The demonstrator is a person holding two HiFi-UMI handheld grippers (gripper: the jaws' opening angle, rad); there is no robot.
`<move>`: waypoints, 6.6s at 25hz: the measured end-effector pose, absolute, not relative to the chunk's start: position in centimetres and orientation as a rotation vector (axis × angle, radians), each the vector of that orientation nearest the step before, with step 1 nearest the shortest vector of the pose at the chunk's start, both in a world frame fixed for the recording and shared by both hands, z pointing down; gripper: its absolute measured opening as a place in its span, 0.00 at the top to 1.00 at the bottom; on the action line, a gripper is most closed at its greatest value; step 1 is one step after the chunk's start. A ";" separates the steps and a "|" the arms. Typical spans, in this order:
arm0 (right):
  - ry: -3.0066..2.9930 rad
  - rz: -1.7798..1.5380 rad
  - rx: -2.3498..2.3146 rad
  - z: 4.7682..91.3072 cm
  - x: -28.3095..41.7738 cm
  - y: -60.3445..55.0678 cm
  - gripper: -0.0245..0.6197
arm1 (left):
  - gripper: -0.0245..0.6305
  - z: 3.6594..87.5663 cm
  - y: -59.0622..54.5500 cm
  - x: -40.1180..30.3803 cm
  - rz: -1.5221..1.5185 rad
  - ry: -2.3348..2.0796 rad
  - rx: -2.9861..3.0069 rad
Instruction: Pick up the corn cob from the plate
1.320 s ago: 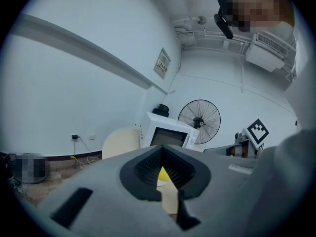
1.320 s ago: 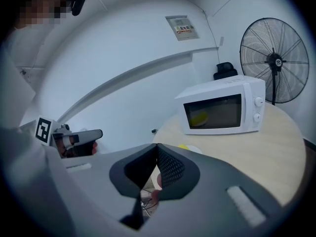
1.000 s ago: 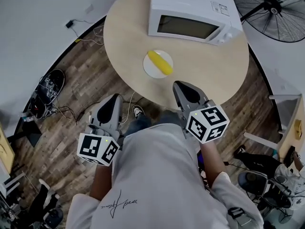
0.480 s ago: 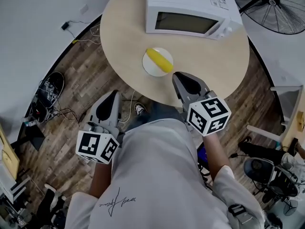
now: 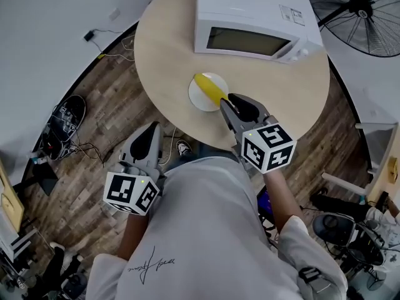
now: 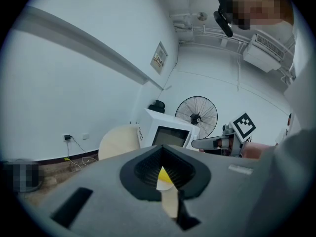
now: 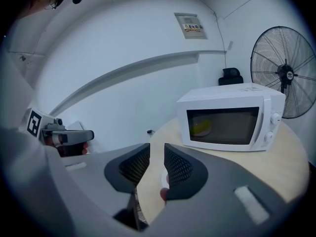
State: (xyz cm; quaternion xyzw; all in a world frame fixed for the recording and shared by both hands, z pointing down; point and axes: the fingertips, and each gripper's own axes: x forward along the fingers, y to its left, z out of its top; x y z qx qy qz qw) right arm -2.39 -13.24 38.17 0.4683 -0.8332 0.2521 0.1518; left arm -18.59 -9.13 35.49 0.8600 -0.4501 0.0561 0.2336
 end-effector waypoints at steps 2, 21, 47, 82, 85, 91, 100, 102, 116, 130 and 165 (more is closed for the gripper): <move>-2.383 0.726 1.328 38.7 -2.3 -13.7 0.78 | 0.96 35.7 -9.2 -18.5 0.156 -1.240 2.350; -2.247 0.730 1.148 45.5 -2.3 -15.9 0.67 | 0.96 37.5 -8.9 -19.4 0.219 -1.256 2.290; -2.110 0.814 1.042 52.6 -2.4 -18.9 0.67 | 0.96 38.9 -10.3 -20.0 0.257 -1.265 2.224; -1.927 0.752 0.904 60.4 -2.2 -20.6 0.56 | 0.96 40.1 -10.0 -20.7 0.307 -1.326 2.141; -1.910 0.759 0.889 61.1 -2.4 -20.6 0.53 | 0.96 40.1 -10.0 -20.7 0.307 -1.329 2.137; -1.893 0.767 0.880 62.0 -2.7 -21.2 0.51 | 0.96 40.1 -10.1 -20.5 0.308 -1.330 2.131; -1.865 0.748 0.869 63.2 -3.1 -21.6 0.50 | 0.96 40.3 -10.2 -20.1 0.311 -1.324 2.131; -1.857 0.722 0.868 63.2 -3.1 -21.6 0.50 | 0.96 40.3 -10.2 -20.2 0.310 -1.323 2.131; -1.833 0.664 0.815 63.4 -3.2 -21.5 0.54 | 0.96 40.3 -10.4 -21.0 0.334 -1.346 2.143; -1.833 0.823 0.800 62.9 -2.8 -20.6 0.55 | 0.96 40.4 -10.5 -20.7 0.321 -1.331 2.148; -1.891 0.855 0.908 60.0 -1.4 -20.4 0.55 | 0.96 39.7 -10.2 -19.3 0.306 -1.280 2.209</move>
